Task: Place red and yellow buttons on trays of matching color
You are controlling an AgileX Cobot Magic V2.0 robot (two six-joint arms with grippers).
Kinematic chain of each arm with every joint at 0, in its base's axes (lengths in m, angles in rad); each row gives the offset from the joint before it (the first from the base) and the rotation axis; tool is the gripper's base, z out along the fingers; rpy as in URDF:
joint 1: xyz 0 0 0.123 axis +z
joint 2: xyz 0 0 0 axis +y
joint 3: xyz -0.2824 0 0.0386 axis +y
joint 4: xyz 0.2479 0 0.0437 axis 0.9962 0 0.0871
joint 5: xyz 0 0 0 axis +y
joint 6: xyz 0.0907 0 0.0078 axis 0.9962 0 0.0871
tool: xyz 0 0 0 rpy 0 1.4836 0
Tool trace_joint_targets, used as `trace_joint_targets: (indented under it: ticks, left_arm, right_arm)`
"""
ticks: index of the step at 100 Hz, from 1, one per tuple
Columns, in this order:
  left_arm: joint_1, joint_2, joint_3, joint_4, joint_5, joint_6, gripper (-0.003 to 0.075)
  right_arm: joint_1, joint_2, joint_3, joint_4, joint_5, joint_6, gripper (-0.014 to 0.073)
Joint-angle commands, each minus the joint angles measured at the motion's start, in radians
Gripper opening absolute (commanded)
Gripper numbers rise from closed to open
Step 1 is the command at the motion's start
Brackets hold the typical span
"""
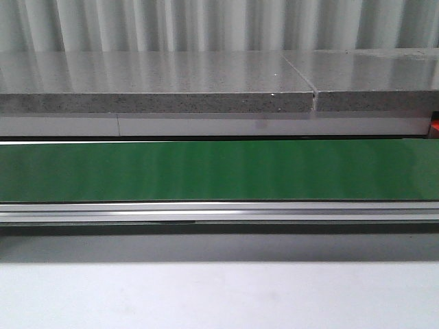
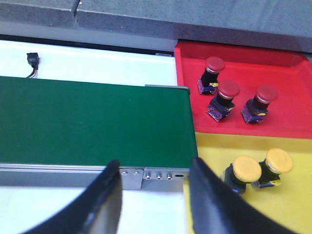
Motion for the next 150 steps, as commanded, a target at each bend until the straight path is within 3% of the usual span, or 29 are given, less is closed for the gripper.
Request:
trace_joint_targets:
  ticks: [1, 11, 60, 72, 89, 96, 124, 150]
  left_arm:
    - [-0.007, 0.005, -0.026, -0.016, -0.071, -0.001, -0.002]
    - [-0.007, 0.005, -0.026, -0.016, -0.071, -0.001, -0.002]
    - [-0.007, 0.005, -0.026, -0.016, -0.071, -0.001, -0.0011]
    - [-0.007, 0.005, -0.026, -0.014, -0.071, -0.001, 0.0101]
    - [-0.007, 0.005, -0.026, -0.014, -0.071, -0.001, 0.0414]
    - [-0.007, 0.005, -0.026, -0.014, -0.073, -0.001, 0.0489]
    - [0.0, 0.011, -0.026, -0.017, -0.091, -0.008, 0.0494]
    - [0.097, 0.175, -0.098, 0.008, -0.14, -0.196, 0.0494]
  right_arm:
    - [0.003, 0.003, -0.021, -0.008, -0.053, -0.011, 0.0113]
    - [0.003, 0.003, -0.021, -0.008, -0.052, -0.011, -0.0076]
    - [0.003, 0.003, -0.021, -0.008, -0.03, -0.011, -0.0071]
    - [0.003, 0.003, -0.021, -0.008, -0.03, -0.011, -0.0071]
    - [0.003, 0.003, -0.021, -0.008, -0.03, -0.011, -0.0071]
    - [0.003, 0.003, -0.021, -0.008, -0.03, -0.011, -0.0071]
    - [0.003, 0.003, -0.021, -0.008, -0.03, -0.011, -0.0071]
    - [0.003, 0.003, -0.021, -0.008, -0.03, -0.011, -0.0071]
